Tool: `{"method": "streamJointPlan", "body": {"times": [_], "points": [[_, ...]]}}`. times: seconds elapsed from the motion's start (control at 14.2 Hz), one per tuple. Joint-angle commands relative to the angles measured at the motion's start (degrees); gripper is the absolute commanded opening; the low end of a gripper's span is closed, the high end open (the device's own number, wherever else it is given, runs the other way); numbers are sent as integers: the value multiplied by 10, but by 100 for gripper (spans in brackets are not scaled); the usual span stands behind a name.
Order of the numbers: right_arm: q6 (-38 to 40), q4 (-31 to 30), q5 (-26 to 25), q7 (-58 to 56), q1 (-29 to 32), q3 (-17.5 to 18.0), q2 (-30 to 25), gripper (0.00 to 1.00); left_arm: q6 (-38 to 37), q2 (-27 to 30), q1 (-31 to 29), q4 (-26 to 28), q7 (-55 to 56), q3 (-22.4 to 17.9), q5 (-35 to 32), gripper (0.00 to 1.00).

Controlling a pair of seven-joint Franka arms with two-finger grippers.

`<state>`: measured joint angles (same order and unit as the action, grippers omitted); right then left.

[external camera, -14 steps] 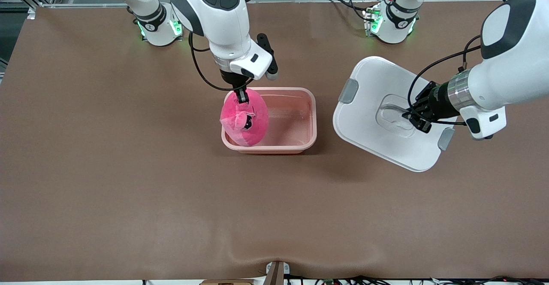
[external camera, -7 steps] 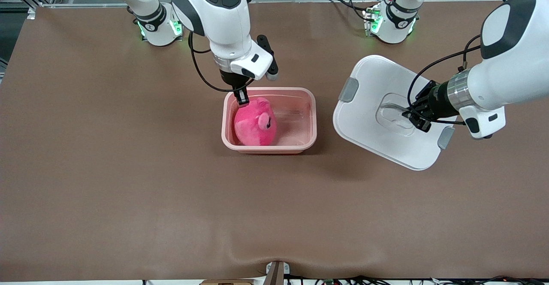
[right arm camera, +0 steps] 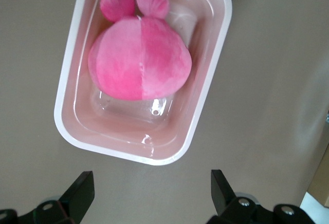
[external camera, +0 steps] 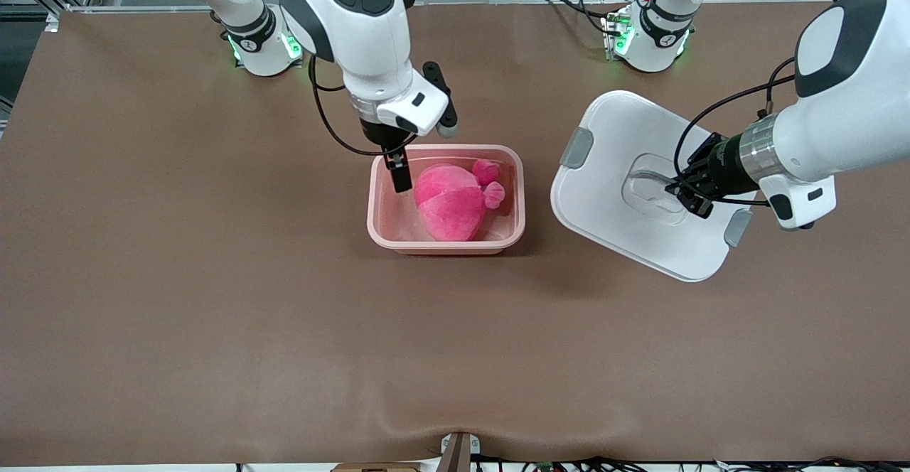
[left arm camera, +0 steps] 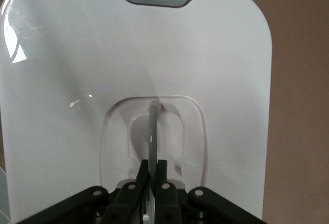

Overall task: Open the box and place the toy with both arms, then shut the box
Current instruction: 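Lower the lid onto the box with the left gripper while the right gripper withdraws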

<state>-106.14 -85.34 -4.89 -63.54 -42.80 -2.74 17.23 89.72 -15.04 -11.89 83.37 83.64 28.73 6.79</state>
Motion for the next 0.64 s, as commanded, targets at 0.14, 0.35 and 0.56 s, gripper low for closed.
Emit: {"method": "streamJointPlan", "body": {"times": [0.14, 0.35, 0.56], "points": [[49, -1, 25, 30, 76, 1, -13, 100, 21, 6, 14, 8, 63, 19, 17, 0], [106, 0, 26, 160, 105, 0, -46, 100, 66, -12, 61, 8, 138, 19, 12, 0], [147, -1, 26, 196, 152, -1, -61, 100, 117, -30, 102, 13, 207, 19, 8, 0]]}}
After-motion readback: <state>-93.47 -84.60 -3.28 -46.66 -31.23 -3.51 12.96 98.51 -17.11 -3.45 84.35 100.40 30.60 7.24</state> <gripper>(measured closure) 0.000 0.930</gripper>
